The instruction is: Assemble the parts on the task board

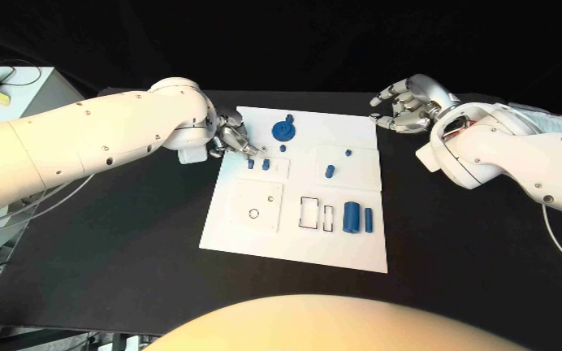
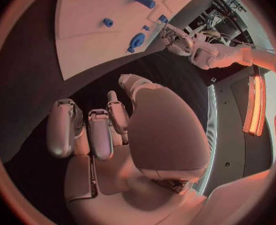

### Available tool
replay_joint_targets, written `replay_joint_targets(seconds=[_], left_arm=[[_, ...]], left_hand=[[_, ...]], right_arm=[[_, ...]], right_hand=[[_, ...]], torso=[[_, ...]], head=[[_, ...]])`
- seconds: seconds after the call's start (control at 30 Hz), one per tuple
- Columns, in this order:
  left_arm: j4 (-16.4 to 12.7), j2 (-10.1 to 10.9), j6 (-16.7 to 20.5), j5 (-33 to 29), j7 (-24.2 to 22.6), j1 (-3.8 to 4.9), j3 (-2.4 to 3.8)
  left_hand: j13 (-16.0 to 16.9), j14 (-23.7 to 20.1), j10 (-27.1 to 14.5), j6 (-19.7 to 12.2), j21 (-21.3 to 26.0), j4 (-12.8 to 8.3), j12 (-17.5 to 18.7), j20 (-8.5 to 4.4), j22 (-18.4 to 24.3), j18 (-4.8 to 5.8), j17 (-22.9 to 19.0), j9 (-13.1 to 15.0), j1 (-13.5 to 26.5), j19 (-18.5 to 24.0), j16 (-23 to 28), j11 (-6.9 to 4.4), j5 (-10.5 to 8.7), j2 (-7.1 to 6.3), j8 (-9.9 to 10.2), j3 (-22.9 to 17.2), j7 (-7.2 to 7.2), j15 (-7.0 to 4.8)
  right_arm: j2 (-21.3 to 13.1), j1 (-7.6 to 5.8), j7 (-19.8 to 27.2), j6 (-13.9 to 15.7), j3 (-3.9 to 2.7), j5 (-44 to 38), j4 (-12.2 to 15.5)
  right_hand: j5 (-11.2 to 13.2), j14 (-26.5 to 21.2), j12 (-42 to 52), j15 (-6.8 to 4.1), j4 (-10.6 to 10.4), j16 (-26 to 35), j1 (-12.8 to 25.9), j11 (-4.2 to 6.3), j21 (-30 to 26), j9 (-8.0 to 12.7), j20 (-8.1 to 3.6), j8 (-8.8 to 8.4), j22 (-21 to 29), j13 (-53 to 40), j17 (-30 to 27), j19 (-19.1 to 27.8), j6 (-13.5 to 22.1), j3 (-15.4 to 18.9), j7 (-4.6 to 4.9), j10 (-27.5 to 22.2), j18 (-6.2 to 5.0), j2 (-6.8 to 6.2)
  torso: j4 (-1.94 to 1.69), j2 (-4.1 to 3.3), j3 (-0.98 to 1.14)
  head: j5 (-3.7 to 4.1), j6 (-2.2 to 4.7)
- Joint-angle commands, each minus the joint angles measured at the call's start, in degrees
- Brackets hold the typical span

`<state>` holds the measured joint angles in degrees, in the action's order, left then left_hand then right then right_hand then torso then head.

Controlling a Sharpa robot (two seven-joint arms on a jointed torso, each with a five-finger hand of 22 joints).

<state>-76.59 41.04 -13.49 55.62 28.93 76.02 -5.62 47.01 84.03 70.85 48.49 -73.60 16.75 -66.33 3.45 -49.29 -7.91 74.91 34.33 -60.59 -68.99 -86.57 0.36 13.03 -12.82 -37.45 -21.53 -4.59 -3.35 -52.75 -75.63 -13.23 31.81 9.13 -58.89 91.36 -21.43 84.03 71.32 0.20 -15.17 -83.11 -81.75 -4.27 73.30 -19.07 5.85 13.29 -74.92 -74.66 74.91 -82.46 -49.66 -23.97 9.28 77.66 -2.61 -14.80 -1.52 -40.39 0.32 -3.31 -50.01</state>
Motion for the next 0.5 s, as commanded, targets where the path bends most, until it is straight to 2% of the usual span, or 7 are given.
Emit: replay_joint_targets(seconds=[0.03,0.13,0.17,0.27,0.3,0.37,0.5], left_arm=[[-0.8,0.8,5.0,-3.7,-2.3,0.02,0.59],[-1.6,1.5,8.2,-5.0,-6.0,0.02,1.1],[-1.9,1.7,9.9,-5.5,-8.3,0.02,1.22],[-2.7,1.8,16.7,-5.6,-16.2,-0.03,1.37],[-3.0,1.8,20.7,-4.9,-20.6,-0.24,1.33],[-3.3,1.6,24.9,-4.0,-25.7,-0.72,1.2],[-3.0,0.8,30.0,-1.7,-33.3,-1.45,0.64]], left_hand=[[-3.8,2.5,-3.0,-1.2,2.4,-0.1,2.5,0.11,4.6,-0.4,2.7,-0.2,-1.2,3.1,1.7,0.49,0.2,0.81,0.4,0.8,-0.59,0.65],[-9.8,-0.3,-8.8,-3.1,7.4,-0.3,6.2,0.68,13.5,-1.9,-4.2,-0.1,-4.6,8.9,5.2,1.36,0.91,1.78,-0.1,0.4,-1.49,1.38],[-12.5,-3.8,-12.9,-5.0,10.9,-0.3,8.3,1.26,17.9,-2.52,-10.7,-0.1,-7.3,12.3,8.9,2.17,0.99,1.98,-0.5,-0.4,-2.36,2.32],[-15.7,-19.4,-21.9,-10.5,17.0,-2.8,12.7,3.12,21.1,-2.35,-33.3,-1.7,-17.4,16.8,23.7,4.15,1.02,1.77,0.1,-6.5,-4.56,4.36],[-16.4,-20.4,-22.3,-9.5,17.4,-4.7,13.1,3.22,21.2,-2.48,-34.2,-2.0,-20.4,17.1,24.5,4.54,1.1,1.61,-0.4,-8.5,-4.79,4.38],[-19.1,-22.1,-22.9,-9.9,16.5,-7.4,15.1,3.43,20.5,-2.48,-35.4,-4.3,-23.5,17.9,25.3,4.84,0.76,-0.58,0.8,-11.9,-5.19,4.86],[-23.0,-24.5,-24.7,-10.4,14.8,-9.5,18.8,3.91,18.9,-2.29,-36.8,-7.0,-24.4,20.9,26.3,5.91,0.33,-1.54,2.7,-12.7,-6.11,5.7]], right_arm=[[-0.1,0.07,0.7,-0.1,-0.01,-0.3,0.0],[-0.1,0.09,0.8,-0.1,-0.01,-0.3,0.0],[0.0,0.09,0.8,0.0,-0.01,-0.2,0.0],[0.0,0.11,1.0,0.0,-0.01,-0.2,0.0],[0.0,0.11,1.1,0.0,-0.01,-0.1,-0.1],[0.0,0.12,1.2,0.1,-0.01,-0.1,-0.1],[0.1,0.13,1.3,0.1,-0.01,0.0,-0.2]], right_hand=[[-0.3,3.1,-0.1,-0.31,0.1,0.2,0.3,0.05,-0.2,0.0,-0.01,0.2,-6.5,0.0,5.6,0.2,0.3,-0.3,0.1,-0.4,-1.11,-0.31],[-0.3,3.1,-0.1,-0.31,0.1,0.2,0.3,0.05,-0.2,0.0,-0.01,0.2,-6.5,0.0,5.6,0.2,0.3,-0.3,0.1,-0.4,-1.11,-0.31],[-0.3,3.1,-0.1,-0.31,0.1,0.2,0.3,0.05,-0.2,0.0,-0.01,0.2,-6.5,0.0,5.6,0.2,0.3,-0.3,0.1,-0.4,-1.11,-0.31],[-0.4,3.1,-0.1,-0.3,0.1,0.3,0.4,0.04,-0.4,0.0,-0.01,0.22,-6.4,0.1,5.5,0.2,0.3,-0.3,0.11,-0.4,-1.15,-0.36],[-0.4,3.1,-0.1,-0.3,0.1,0.3,0.4,0.04,-0.4,0.0,-0.01,0.22,-6.4,0.1,5.5,0.2,0.3,-0.3,0.11,-0.4,-1.15,-0.36],[-0.4,3.1,-0.2,-0.3,0.1,0.3,0.4,0.04,-0.4,0.0,0.0,0.23,-6.4,0.1,5.4,0.2,0.3,-0.4,0.11,-0.4,-1.15,-0.36],[-0.4,3.1,-0.2,-0.3,0.1,0.3,0.4,0.04,-0.4,0.0,0.0,0.23,-6.4,0.1,5.4,0.2,0.3,-0.4,0.11,-0.4,-1.15,-0.36]], torso=[[0.01,-0.01,0.01],[-0.08,0.03,0.05],[-0.11,0.05,0.06],[-0.1,0.02,0.05],[-0.09,-0.03,0.02],[-0.1,-0.02,0.03],[-0.18,0.05,0.03]], head=[[0.11,0.01],[0.26,0.01],[0.32,0.01],[0.4,0.01],[0.42,0.01],[0.49,0.01],[0.59,0.01]])
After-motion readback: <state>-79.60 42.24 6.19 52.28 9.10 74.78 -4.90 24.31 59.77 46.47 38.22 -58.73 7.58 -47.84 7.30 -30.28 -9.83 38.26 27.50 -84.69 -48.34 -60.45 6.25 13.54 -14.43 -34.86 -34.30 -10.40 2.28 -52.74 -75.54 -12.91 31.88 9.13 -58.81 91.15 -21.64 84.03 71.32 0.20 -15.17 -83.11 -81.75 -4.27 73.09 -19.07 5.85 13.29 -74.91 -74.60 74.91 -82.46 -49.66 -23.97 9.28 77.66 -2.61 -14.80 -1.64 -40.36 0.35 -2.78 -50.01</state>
